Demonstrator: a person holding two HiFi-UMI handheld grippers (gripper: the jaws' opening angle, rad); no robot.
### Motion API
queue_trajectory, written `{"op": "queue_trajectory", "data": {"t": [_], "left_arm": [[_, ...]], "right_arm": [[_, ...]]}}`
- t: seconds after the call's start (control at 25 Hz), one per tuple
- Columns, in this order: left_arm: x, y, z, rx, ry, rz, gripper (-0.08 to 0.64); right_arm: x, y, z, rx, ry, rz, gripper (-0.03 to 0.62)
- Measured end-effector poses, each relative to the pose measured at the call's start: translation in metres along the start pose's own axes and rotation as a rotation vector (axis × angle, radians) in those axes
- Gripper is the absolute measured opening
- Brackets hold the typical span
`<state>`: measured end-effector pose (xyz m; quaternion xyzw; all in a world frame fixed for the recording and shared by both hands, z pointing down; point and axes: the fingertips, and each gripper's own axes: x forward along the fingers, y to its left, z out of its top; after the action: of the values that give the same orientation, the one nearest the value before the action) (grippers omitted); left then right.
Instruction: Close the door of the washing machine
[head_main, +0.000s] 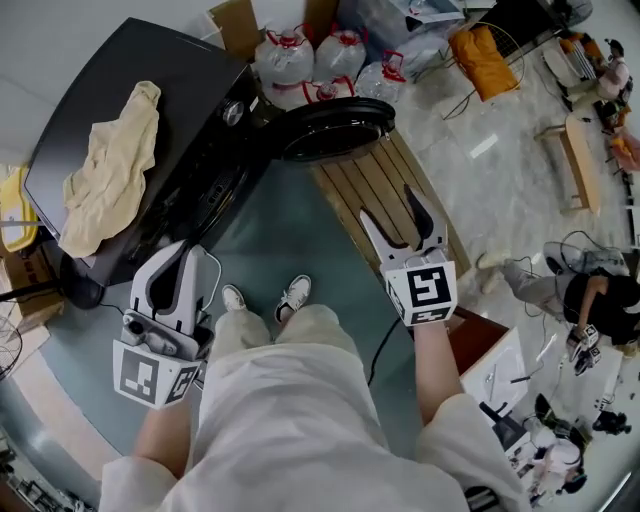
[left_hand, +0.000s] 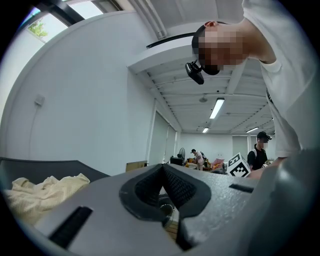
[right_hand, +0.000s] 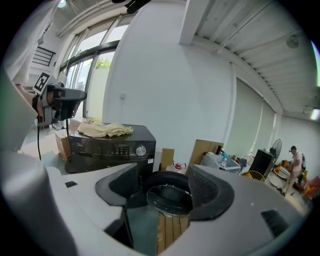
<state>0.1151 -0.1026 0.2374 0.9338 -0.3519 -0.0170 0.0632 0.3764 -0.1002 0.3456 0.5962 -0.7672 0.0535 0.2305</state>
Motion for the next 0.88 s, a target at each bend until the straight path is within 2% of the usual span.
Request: {"op": "queue_trajectory", "data": {"t": [0.24, 0.44, 0.68, 0.88], "left_arm": [[-0.007, 0.008, -0.022, -0.008, 0.02, 0.064, 0.005], [-0.013, 0.01, -0.042, -0.014, 0.057, 0.105, 0.005], [-0.01, 0.004, -0.056, -0.017, 0.084, 0.123, 0.005], [-0.004, 0.0, -0.062, -0.015, 0.101, 0.121, 0.005]], "right_arm": [[0.057, -0.012, -0.016, -0.109, 0.036, 0.075, 0.291], [0.118, -0.024, -0.049, -0.225, 0.119, 0.122, 0.291], [0.175, -0.041, -0.074, -0.333, 0.177, 0.122, 0.298], [0.218, -0.048, -0.102, -0.413, 0.26, 0.158, 0.329]]}}
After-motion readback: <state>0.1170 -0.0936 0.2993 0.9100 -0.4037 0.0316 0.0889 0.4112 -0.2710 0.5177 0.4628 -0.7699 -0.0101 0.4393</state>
